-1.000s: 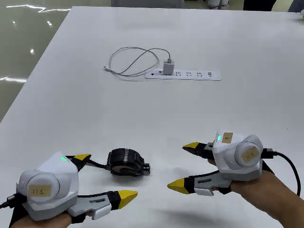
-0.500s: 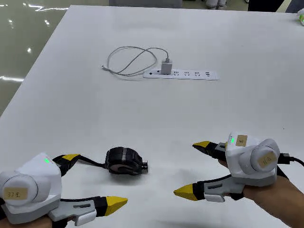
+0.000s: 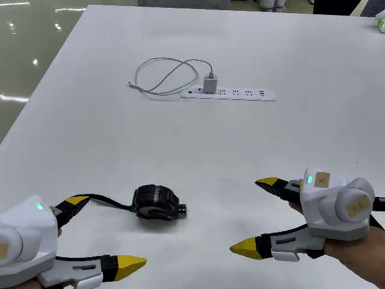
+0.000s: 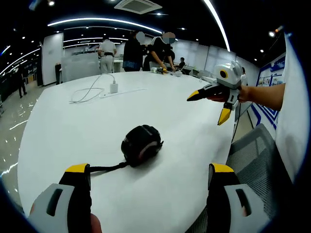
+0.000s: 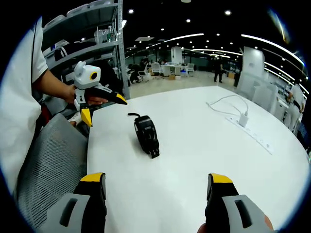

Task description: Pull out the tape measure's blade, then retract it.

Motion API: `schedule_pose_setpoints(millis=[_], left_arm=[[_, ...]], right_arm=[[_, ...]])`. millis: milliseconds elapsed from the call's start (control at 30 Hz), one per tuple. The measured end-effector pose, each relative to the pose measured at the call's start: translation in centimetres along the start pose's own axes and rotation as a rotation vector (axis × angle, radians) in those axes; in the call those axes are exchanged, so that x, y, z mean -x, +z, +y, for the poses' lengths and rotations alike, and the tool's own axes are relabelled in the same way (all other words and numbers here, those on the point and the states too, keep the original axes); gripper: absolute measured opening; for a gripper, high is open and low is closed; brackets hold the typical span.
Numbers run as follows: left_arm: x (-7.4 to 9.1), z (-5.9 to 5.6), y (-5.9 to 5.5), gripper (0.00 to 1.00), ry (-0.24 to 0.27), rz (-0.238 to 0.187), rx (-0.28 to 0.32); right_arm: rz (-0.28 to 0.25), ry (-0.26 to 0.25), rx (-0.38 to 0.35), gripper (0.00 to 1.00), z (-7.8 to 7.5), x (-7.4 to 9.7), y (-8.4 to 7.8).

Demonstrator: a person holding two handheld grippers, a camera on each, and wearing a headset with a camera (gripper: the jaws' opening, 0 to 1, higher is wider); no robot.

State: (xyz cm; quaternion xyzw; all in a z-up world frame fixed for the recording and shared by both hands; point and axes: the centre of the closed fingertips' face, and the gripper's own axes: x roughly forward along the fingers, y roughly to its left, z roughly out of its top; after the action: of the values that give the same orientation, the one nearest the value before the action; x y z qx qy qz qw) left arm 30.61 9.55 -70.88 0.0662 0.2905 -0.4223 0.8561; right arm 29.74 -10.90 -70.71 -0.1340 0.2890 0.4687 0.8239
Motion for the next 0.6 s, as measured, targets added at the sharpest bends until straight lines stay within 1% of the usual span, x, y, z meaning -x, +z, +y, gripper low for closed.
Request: schedule_pose_setpoints(millis=[300, 600], left_arm=[[0.9, 0.3, -0.3, 0.99, 0.001, 0.009, -0.014], [1.5, 0.4, -1.0, 0.99, 0.000, 0.030, -0.023]], right_arm=[[-0.006, -0.025, -0.003, 0.90, 0.1, 1.5, -0.1], [-0.007, -0.046, -0.017, 0.96, 0.3, 2.9, -0.7]])
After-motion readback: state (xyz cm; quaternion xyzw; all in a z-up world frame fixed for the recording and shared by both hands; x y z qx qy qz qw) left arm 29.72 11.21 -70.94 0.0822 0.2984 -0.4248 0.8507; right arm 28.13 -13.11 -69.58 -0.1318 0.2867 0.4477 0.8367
